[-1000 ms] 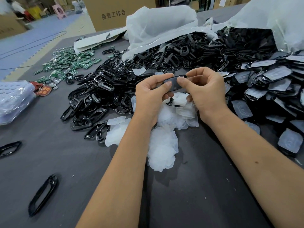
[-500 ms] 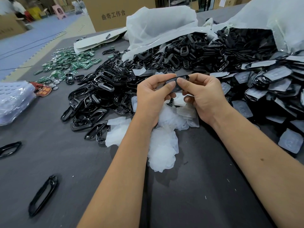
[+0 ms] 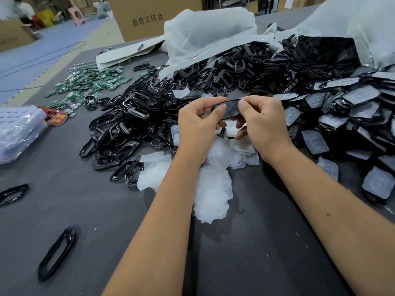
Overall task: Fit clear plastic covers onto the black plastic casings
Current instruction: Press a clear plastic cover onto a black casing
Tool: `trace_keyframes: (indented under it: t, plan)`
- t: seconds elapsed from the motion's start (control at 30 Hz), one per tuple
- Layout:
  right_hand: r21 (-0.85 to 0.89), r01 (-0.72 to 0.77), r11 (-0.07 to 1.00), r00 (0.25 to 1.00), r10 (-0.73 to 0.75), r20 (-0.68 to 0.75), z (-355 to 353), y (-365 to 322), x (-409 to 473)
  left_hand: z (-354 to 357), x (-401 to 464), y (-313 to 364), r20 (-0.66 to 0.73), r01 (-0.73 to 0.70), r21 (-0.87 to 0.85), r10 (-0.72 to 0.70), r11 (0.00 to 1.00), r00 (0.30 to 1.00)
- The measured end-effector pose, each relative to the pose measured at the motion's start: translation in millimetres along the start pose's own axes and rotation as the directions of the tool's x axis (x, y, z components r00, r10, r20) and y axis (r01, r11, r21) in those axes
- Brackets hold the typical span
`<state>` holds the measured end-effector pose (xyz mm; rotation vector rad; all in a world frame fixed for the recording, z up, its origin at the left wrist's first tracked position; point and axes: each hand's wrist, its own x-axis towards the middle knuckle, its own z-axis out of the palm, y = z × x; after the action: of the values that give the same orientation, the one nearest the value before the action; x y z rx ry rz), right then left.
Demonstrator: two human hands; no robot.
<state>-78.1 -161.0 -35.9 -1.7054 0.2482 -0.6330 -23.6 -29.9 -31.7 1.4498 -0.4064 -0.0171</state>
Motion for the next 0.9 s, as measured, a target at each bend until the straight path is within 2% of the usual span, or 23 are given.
trace_keyframes:
  t: [0.13, 0.3, 0.4, 0.6, 0.73, 0.83, 0.9]
  plan:
    - [0.041, 0.019, 0.999, 0.999, -0.021, 0.030, 0.9, -1.3, -2.5, -1.2, -0.4, 0.1, 0.018, -0.011, -0.025, 0.011, 1.000, 1.000]
    - [0.197, -0.113, 0.974, 0.994, 0.111, 0.023, 1.5, -3.7, -1.1, 0.6, -1.4, 1.4, 0.050, -0.003, -0.043, 0.005, 0.999, 0.999]
    - [0.234, -0.137, 0.963, 0.991, 0.132, 0.037, 1.5, -4.4, -0.7, 0.7, -0.8, 1.6, 0.050, 0.007, -0.033, -0.005, 0.999, 0.999]
    - [0.193, -0.073, 0.979, 0.997, 0.066, 0.043, 0.8, -3.9, -1.3, -2.8, -0.1, 2.8, 0.050, 0.065, -0.066, -0.062, 0.996, 0.997]
    - [0.045, 0.021, 0.999, 0.999, -0.022, 0.033, -1.1, -3.6, -1.0, -4.8, 0.2, 3.2, 0.061, 0.120, -0.089, -0.115, 0.989, 0.992]
    - [0.003, 0.057, 0.998, 0.998, -0.057, 0.022, -4.8, -4.1, -1.6, -5.8, 0.9, 3.1, 0.073, 0.172, -0.120, -0.164, 0.978, 0.984]
    - [-0.082, 0.142, 0.986, 0.990, -0.140, 0.034, -5.5, -4.4, -3.0, -5.6, 1.4, 3.6, 0.073, 0.214, -0.152, -0.205, 0.965, 0.976]
